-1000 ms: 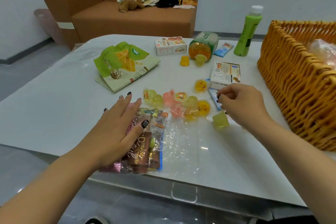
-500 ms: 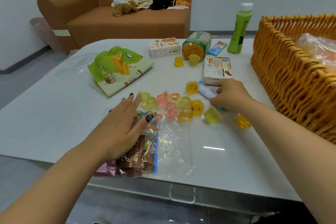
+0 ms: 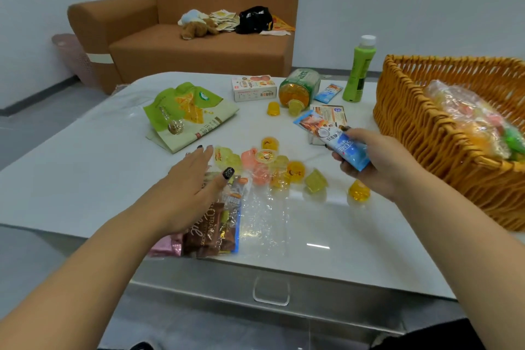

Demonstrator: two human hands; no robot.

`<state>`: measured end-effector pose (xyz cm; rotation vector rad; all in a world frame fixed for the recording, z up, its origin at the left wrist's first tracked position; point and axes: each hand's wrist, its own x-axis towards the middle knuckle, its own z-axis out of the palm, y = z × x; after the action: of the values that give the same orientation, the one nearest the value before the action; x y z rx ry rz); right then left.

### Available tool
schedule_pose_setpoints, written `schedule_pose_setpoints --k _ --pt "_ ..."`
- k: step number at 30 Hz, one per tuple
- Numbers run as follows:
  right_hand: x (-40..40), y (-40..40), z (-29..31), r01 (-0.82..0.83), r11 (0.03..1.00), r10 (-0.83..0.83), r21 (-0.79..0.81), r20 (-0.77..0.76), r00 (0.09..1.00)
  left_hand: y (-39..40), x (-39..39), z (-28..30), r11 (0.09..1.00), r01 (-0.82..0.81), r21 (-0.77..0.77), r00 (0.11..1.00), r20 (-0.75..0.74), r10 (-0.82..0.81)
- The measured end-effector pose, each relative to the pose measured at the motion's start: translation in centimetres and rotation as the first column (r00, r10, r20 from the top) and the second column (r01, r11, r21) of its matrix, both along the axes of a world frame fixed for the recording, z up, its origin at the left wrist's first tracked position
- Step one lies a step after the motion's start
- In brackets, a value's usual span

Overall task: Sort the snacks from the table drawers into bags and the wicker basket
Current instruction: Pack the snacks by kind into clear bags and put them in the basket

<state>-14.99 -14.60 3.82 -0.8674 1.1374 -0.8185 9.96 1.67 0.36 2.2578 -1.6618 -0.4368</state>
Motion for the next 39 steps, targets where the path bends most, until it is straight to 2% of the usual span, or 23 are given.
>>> schedule_pose_setpoints --k 1,3,9,11,13,15,18,21,24,27,31,35,39 --pt "-0.1 0.9 0.2 -0.026 1.000 0.026 -0.014 0.040 0.999 0.1 0.2 0.1 1.000 -0.014 -0.009 1.000 -0.011 0.014" --pt "-0.2 2.4 0.2 -0.076 0.995 0.078 -0.058 0.027 0.997 0.5 0.4 0.3 0.999 -0.041 -0.017 0.999 -0.013 0.041" --pt "-1.1 5.5 -1.8 -0.093 0.993 0.073 -0.071 -0.242 0.968 1.8 0.8 0.8 0.996 -0.089 -0.005 0.995 -0.045 0.088" --pt "-1.5 5.8 -2.7 -0.182 0.971 0.095 -0.154 -0.450 0.888 2.0 1.3 0.8 0.996 -0.091 0.014 0.995 -0.035 0.091" --pt "-1.7 5.8 -3.5 -0.338 0.913 0.118 -0.228 -0.646 0.754 2.0 1.7 0.4 0.996 -0.080 0.032 0.997 -0.017 0.081" --pt "-1.8 5.6 -4.4 -0.454 0.850 0.094 -0.267 -0.771 0.630 1.9 1.7 -0.3 0.998 -0.052 0.026 0.999 0.001 0.052" --pt "-1.8 5.1 -5.4 -0.554 0.786 0.042 -0.276 -0.869 0.493 1.9 0.7 -1.5 0.999 0.034 0.037 0.997 0.062 -0.037" --pt "-1.6 4.7 -5.9 -0.611 0.740 -0.041 -0.279 -0.927 0.374 2.1 -0.5 -2.2 0.994 0.063 0.093 0.972 0.221 -0.082" --pt "-1.5 4.3 -5.4 -0.640 0.709 -0.126 -0.295 -0.947 0.296 2.6 -1.3 -1.9 0.982 0.081 0.169 0.974 0.196 -0.114" --pt "-1.5 3.4 -4.3 -0.629 0.708 -0.157 -0.321 -0.940 0.304 3.2 -2.0 -1.8 0.963 0.168 0.213 0.963 0.174 -0.206" --pt "-1.2 2.3 -3.5 -0.651 0.707 -0.082 -0.277 -0.946 0.313 3.6 -1.9 -2.7 0.937 0.227 0.265 0.900 0.309 -0.306" --pt "-0.6 2.1 -3.5 -0.671 0.699 -0.033 -0.249 -0.948 0.317 4.1 -1.9 -4.7 0.949 0.294 0.116 0.821 0.478 -0.312" --pt "-0.6 1.9 -3.5 -0.674 0.697 -0.027 -0.246 -0.948 0.318 4.7 -2.4 -6.3 0.941 0.331 0.066 0.779 0.544 -0.312"
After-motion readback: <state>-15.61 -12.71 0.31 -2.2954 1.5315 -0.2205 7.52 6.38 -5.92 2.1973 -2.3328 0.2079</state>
